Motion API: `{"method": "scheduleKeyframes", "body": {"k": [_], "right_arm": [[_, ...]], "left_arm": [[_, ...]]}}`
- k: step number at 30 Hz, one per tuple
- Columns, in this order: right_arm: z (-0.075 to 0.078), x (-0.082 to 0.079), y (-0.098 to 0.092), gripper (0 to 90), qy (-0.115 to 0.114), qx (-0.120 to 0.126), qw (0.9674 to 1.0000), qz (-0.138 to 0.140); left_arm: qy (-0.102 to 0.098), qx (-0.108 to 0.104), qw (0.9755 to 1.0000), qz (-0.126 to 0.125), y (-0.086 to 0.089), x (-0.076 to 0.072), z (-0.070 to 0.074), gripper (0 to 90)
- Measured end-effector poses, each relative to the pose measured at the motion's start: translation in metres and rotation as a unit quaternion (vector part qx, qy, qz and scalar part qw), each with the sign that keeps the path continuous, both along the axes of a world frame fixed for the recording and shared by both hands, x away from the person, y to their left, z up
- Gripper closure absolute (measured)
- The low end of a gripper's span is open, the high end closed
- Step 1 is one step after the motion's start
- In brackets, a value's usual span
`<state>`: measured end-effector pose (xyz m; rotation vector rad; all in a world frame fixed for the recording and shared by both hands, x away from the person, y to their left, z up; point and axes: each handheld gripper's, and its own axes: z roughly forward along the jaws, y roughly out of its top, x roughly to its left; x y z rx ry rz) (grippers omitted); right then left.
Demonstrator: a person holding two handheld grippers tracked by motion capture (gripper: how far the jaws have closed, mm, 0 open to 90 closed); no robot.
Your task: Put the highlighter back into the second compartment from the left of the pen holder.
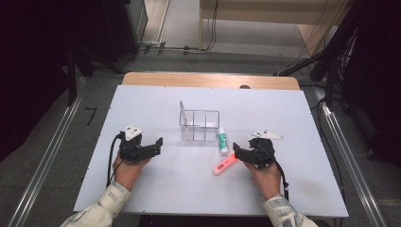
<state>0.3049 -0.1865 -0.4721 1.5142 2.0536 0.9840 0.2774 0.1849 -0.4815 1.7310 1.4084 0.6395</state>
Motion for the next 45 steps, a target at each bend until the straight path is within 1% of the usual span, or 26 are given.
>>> {"method": "scheduleKeyframes", "body": {"k": [1,3,5,6,8,12,13,19,20,24,29,31,35,38,40,45], "right_arm": [[0.000,0.001,-0.002,18.6,0.000,-0.006,1.0000,-0.001],[0.001,0.002,-0.007,18.6,0.000,-0.010,0.9999,-0.002],[0.002,0.003,-0.013,18.6,0.001,-0.008,1.0000,-0.004],[0.002,0.003,-0.016,18.6,0.001,-0.007,1.0000,-0.004],[0.004,0.003,-0.021,18.6,-0.002,-0.013,0.9999,-0.006],[0.006,0.003,-0.033,18.6,-0.005,-0.017,0.9997,-0.014],[0.006,0.003,-0.036,18.5,-0.004,-0.018,0.9997,-0.018],[0.005,0.003,-0.054,18.6,-0.001,-0.021,0.9993,-0.030],[0.005,0.002,-0.056,18.6,-0.001,-0.020,0.9993,-0.033],[0.005,0.001,-0.063,18.6,-0.001,-0.021,0.9990,-0.039],[0.005,0.000,-0.068,18.6,-0.001,-0.021,0.9989,-0.043],[0.004,0.000,-0.070,18.6,0.001,-0.020,0.9989,-0.043],[0.004,0.000,-0.072,18.6,0.001,-0.021,0.9988,-0.044],[0.004,-0.001,-0.074,18.6,0.002,-0.019,0.9988,-0.045],[0.004,-0.001,-0.075,18.6,0.003,-0.019,0.9988,-0.046],[0.004,-0.002,-0.077,18.6,0.004,-0.017,0.9987,-0.048]], "left_arm": [[0.001,0.002,1.0000,-0.005,-0.004,-0.001,0.000,15.8],[0.001,0.001,0.9999,-0.015,-0.011,-0.001,0.000,15.8],[0.004,0.001,0.9996,-0.027,-0.019,-0.003,0.000,15.8],[0.003,0.001,0.9994,-0.034,-0.023,-0.003,-0.001,15.8],[0.005,0.007,0.9989,-0.046,-0.033,-0.005,-0.001,15.8],[0.006,0.011,0.9977,-0.067,-0.048,-0.006,-0.003,15.8],[0.007,0.016,0.9973,-0.071,-0.051,-0.006,-0.003,15.8],[0.007,0.019,0.9957,-0.091,-0.069,-0.005,-0.005,15.8],[0.007,0.018,0.9955,-0.093,-0.072,-0.005,-0.005,15.9],[0.008,0.025,0.9938,-0.108,-0.083,-0.005,-0.006,16.4],[0.006,0.024,0.9920,-0.124,-0.100,-0.004,-0.007,17.1],[0.009,0.027,0.9907,-0.133,-0.106,-0.004,-0.007,17.2],[0.007,0.027,0.9887,-0.148,-0.120,-0.005,-0.008,19.0],[0.007,0.029,0.9867,-0.160,-0.130,-0.005,-0.009,19.9],[0.008,0.033,0.9847,-0.171,-0.136,-0.005,-0.010,20.5],[0.011,0.035,0.9819,-0.186,-0.150,-0.006,-0.012,22.5]]}}
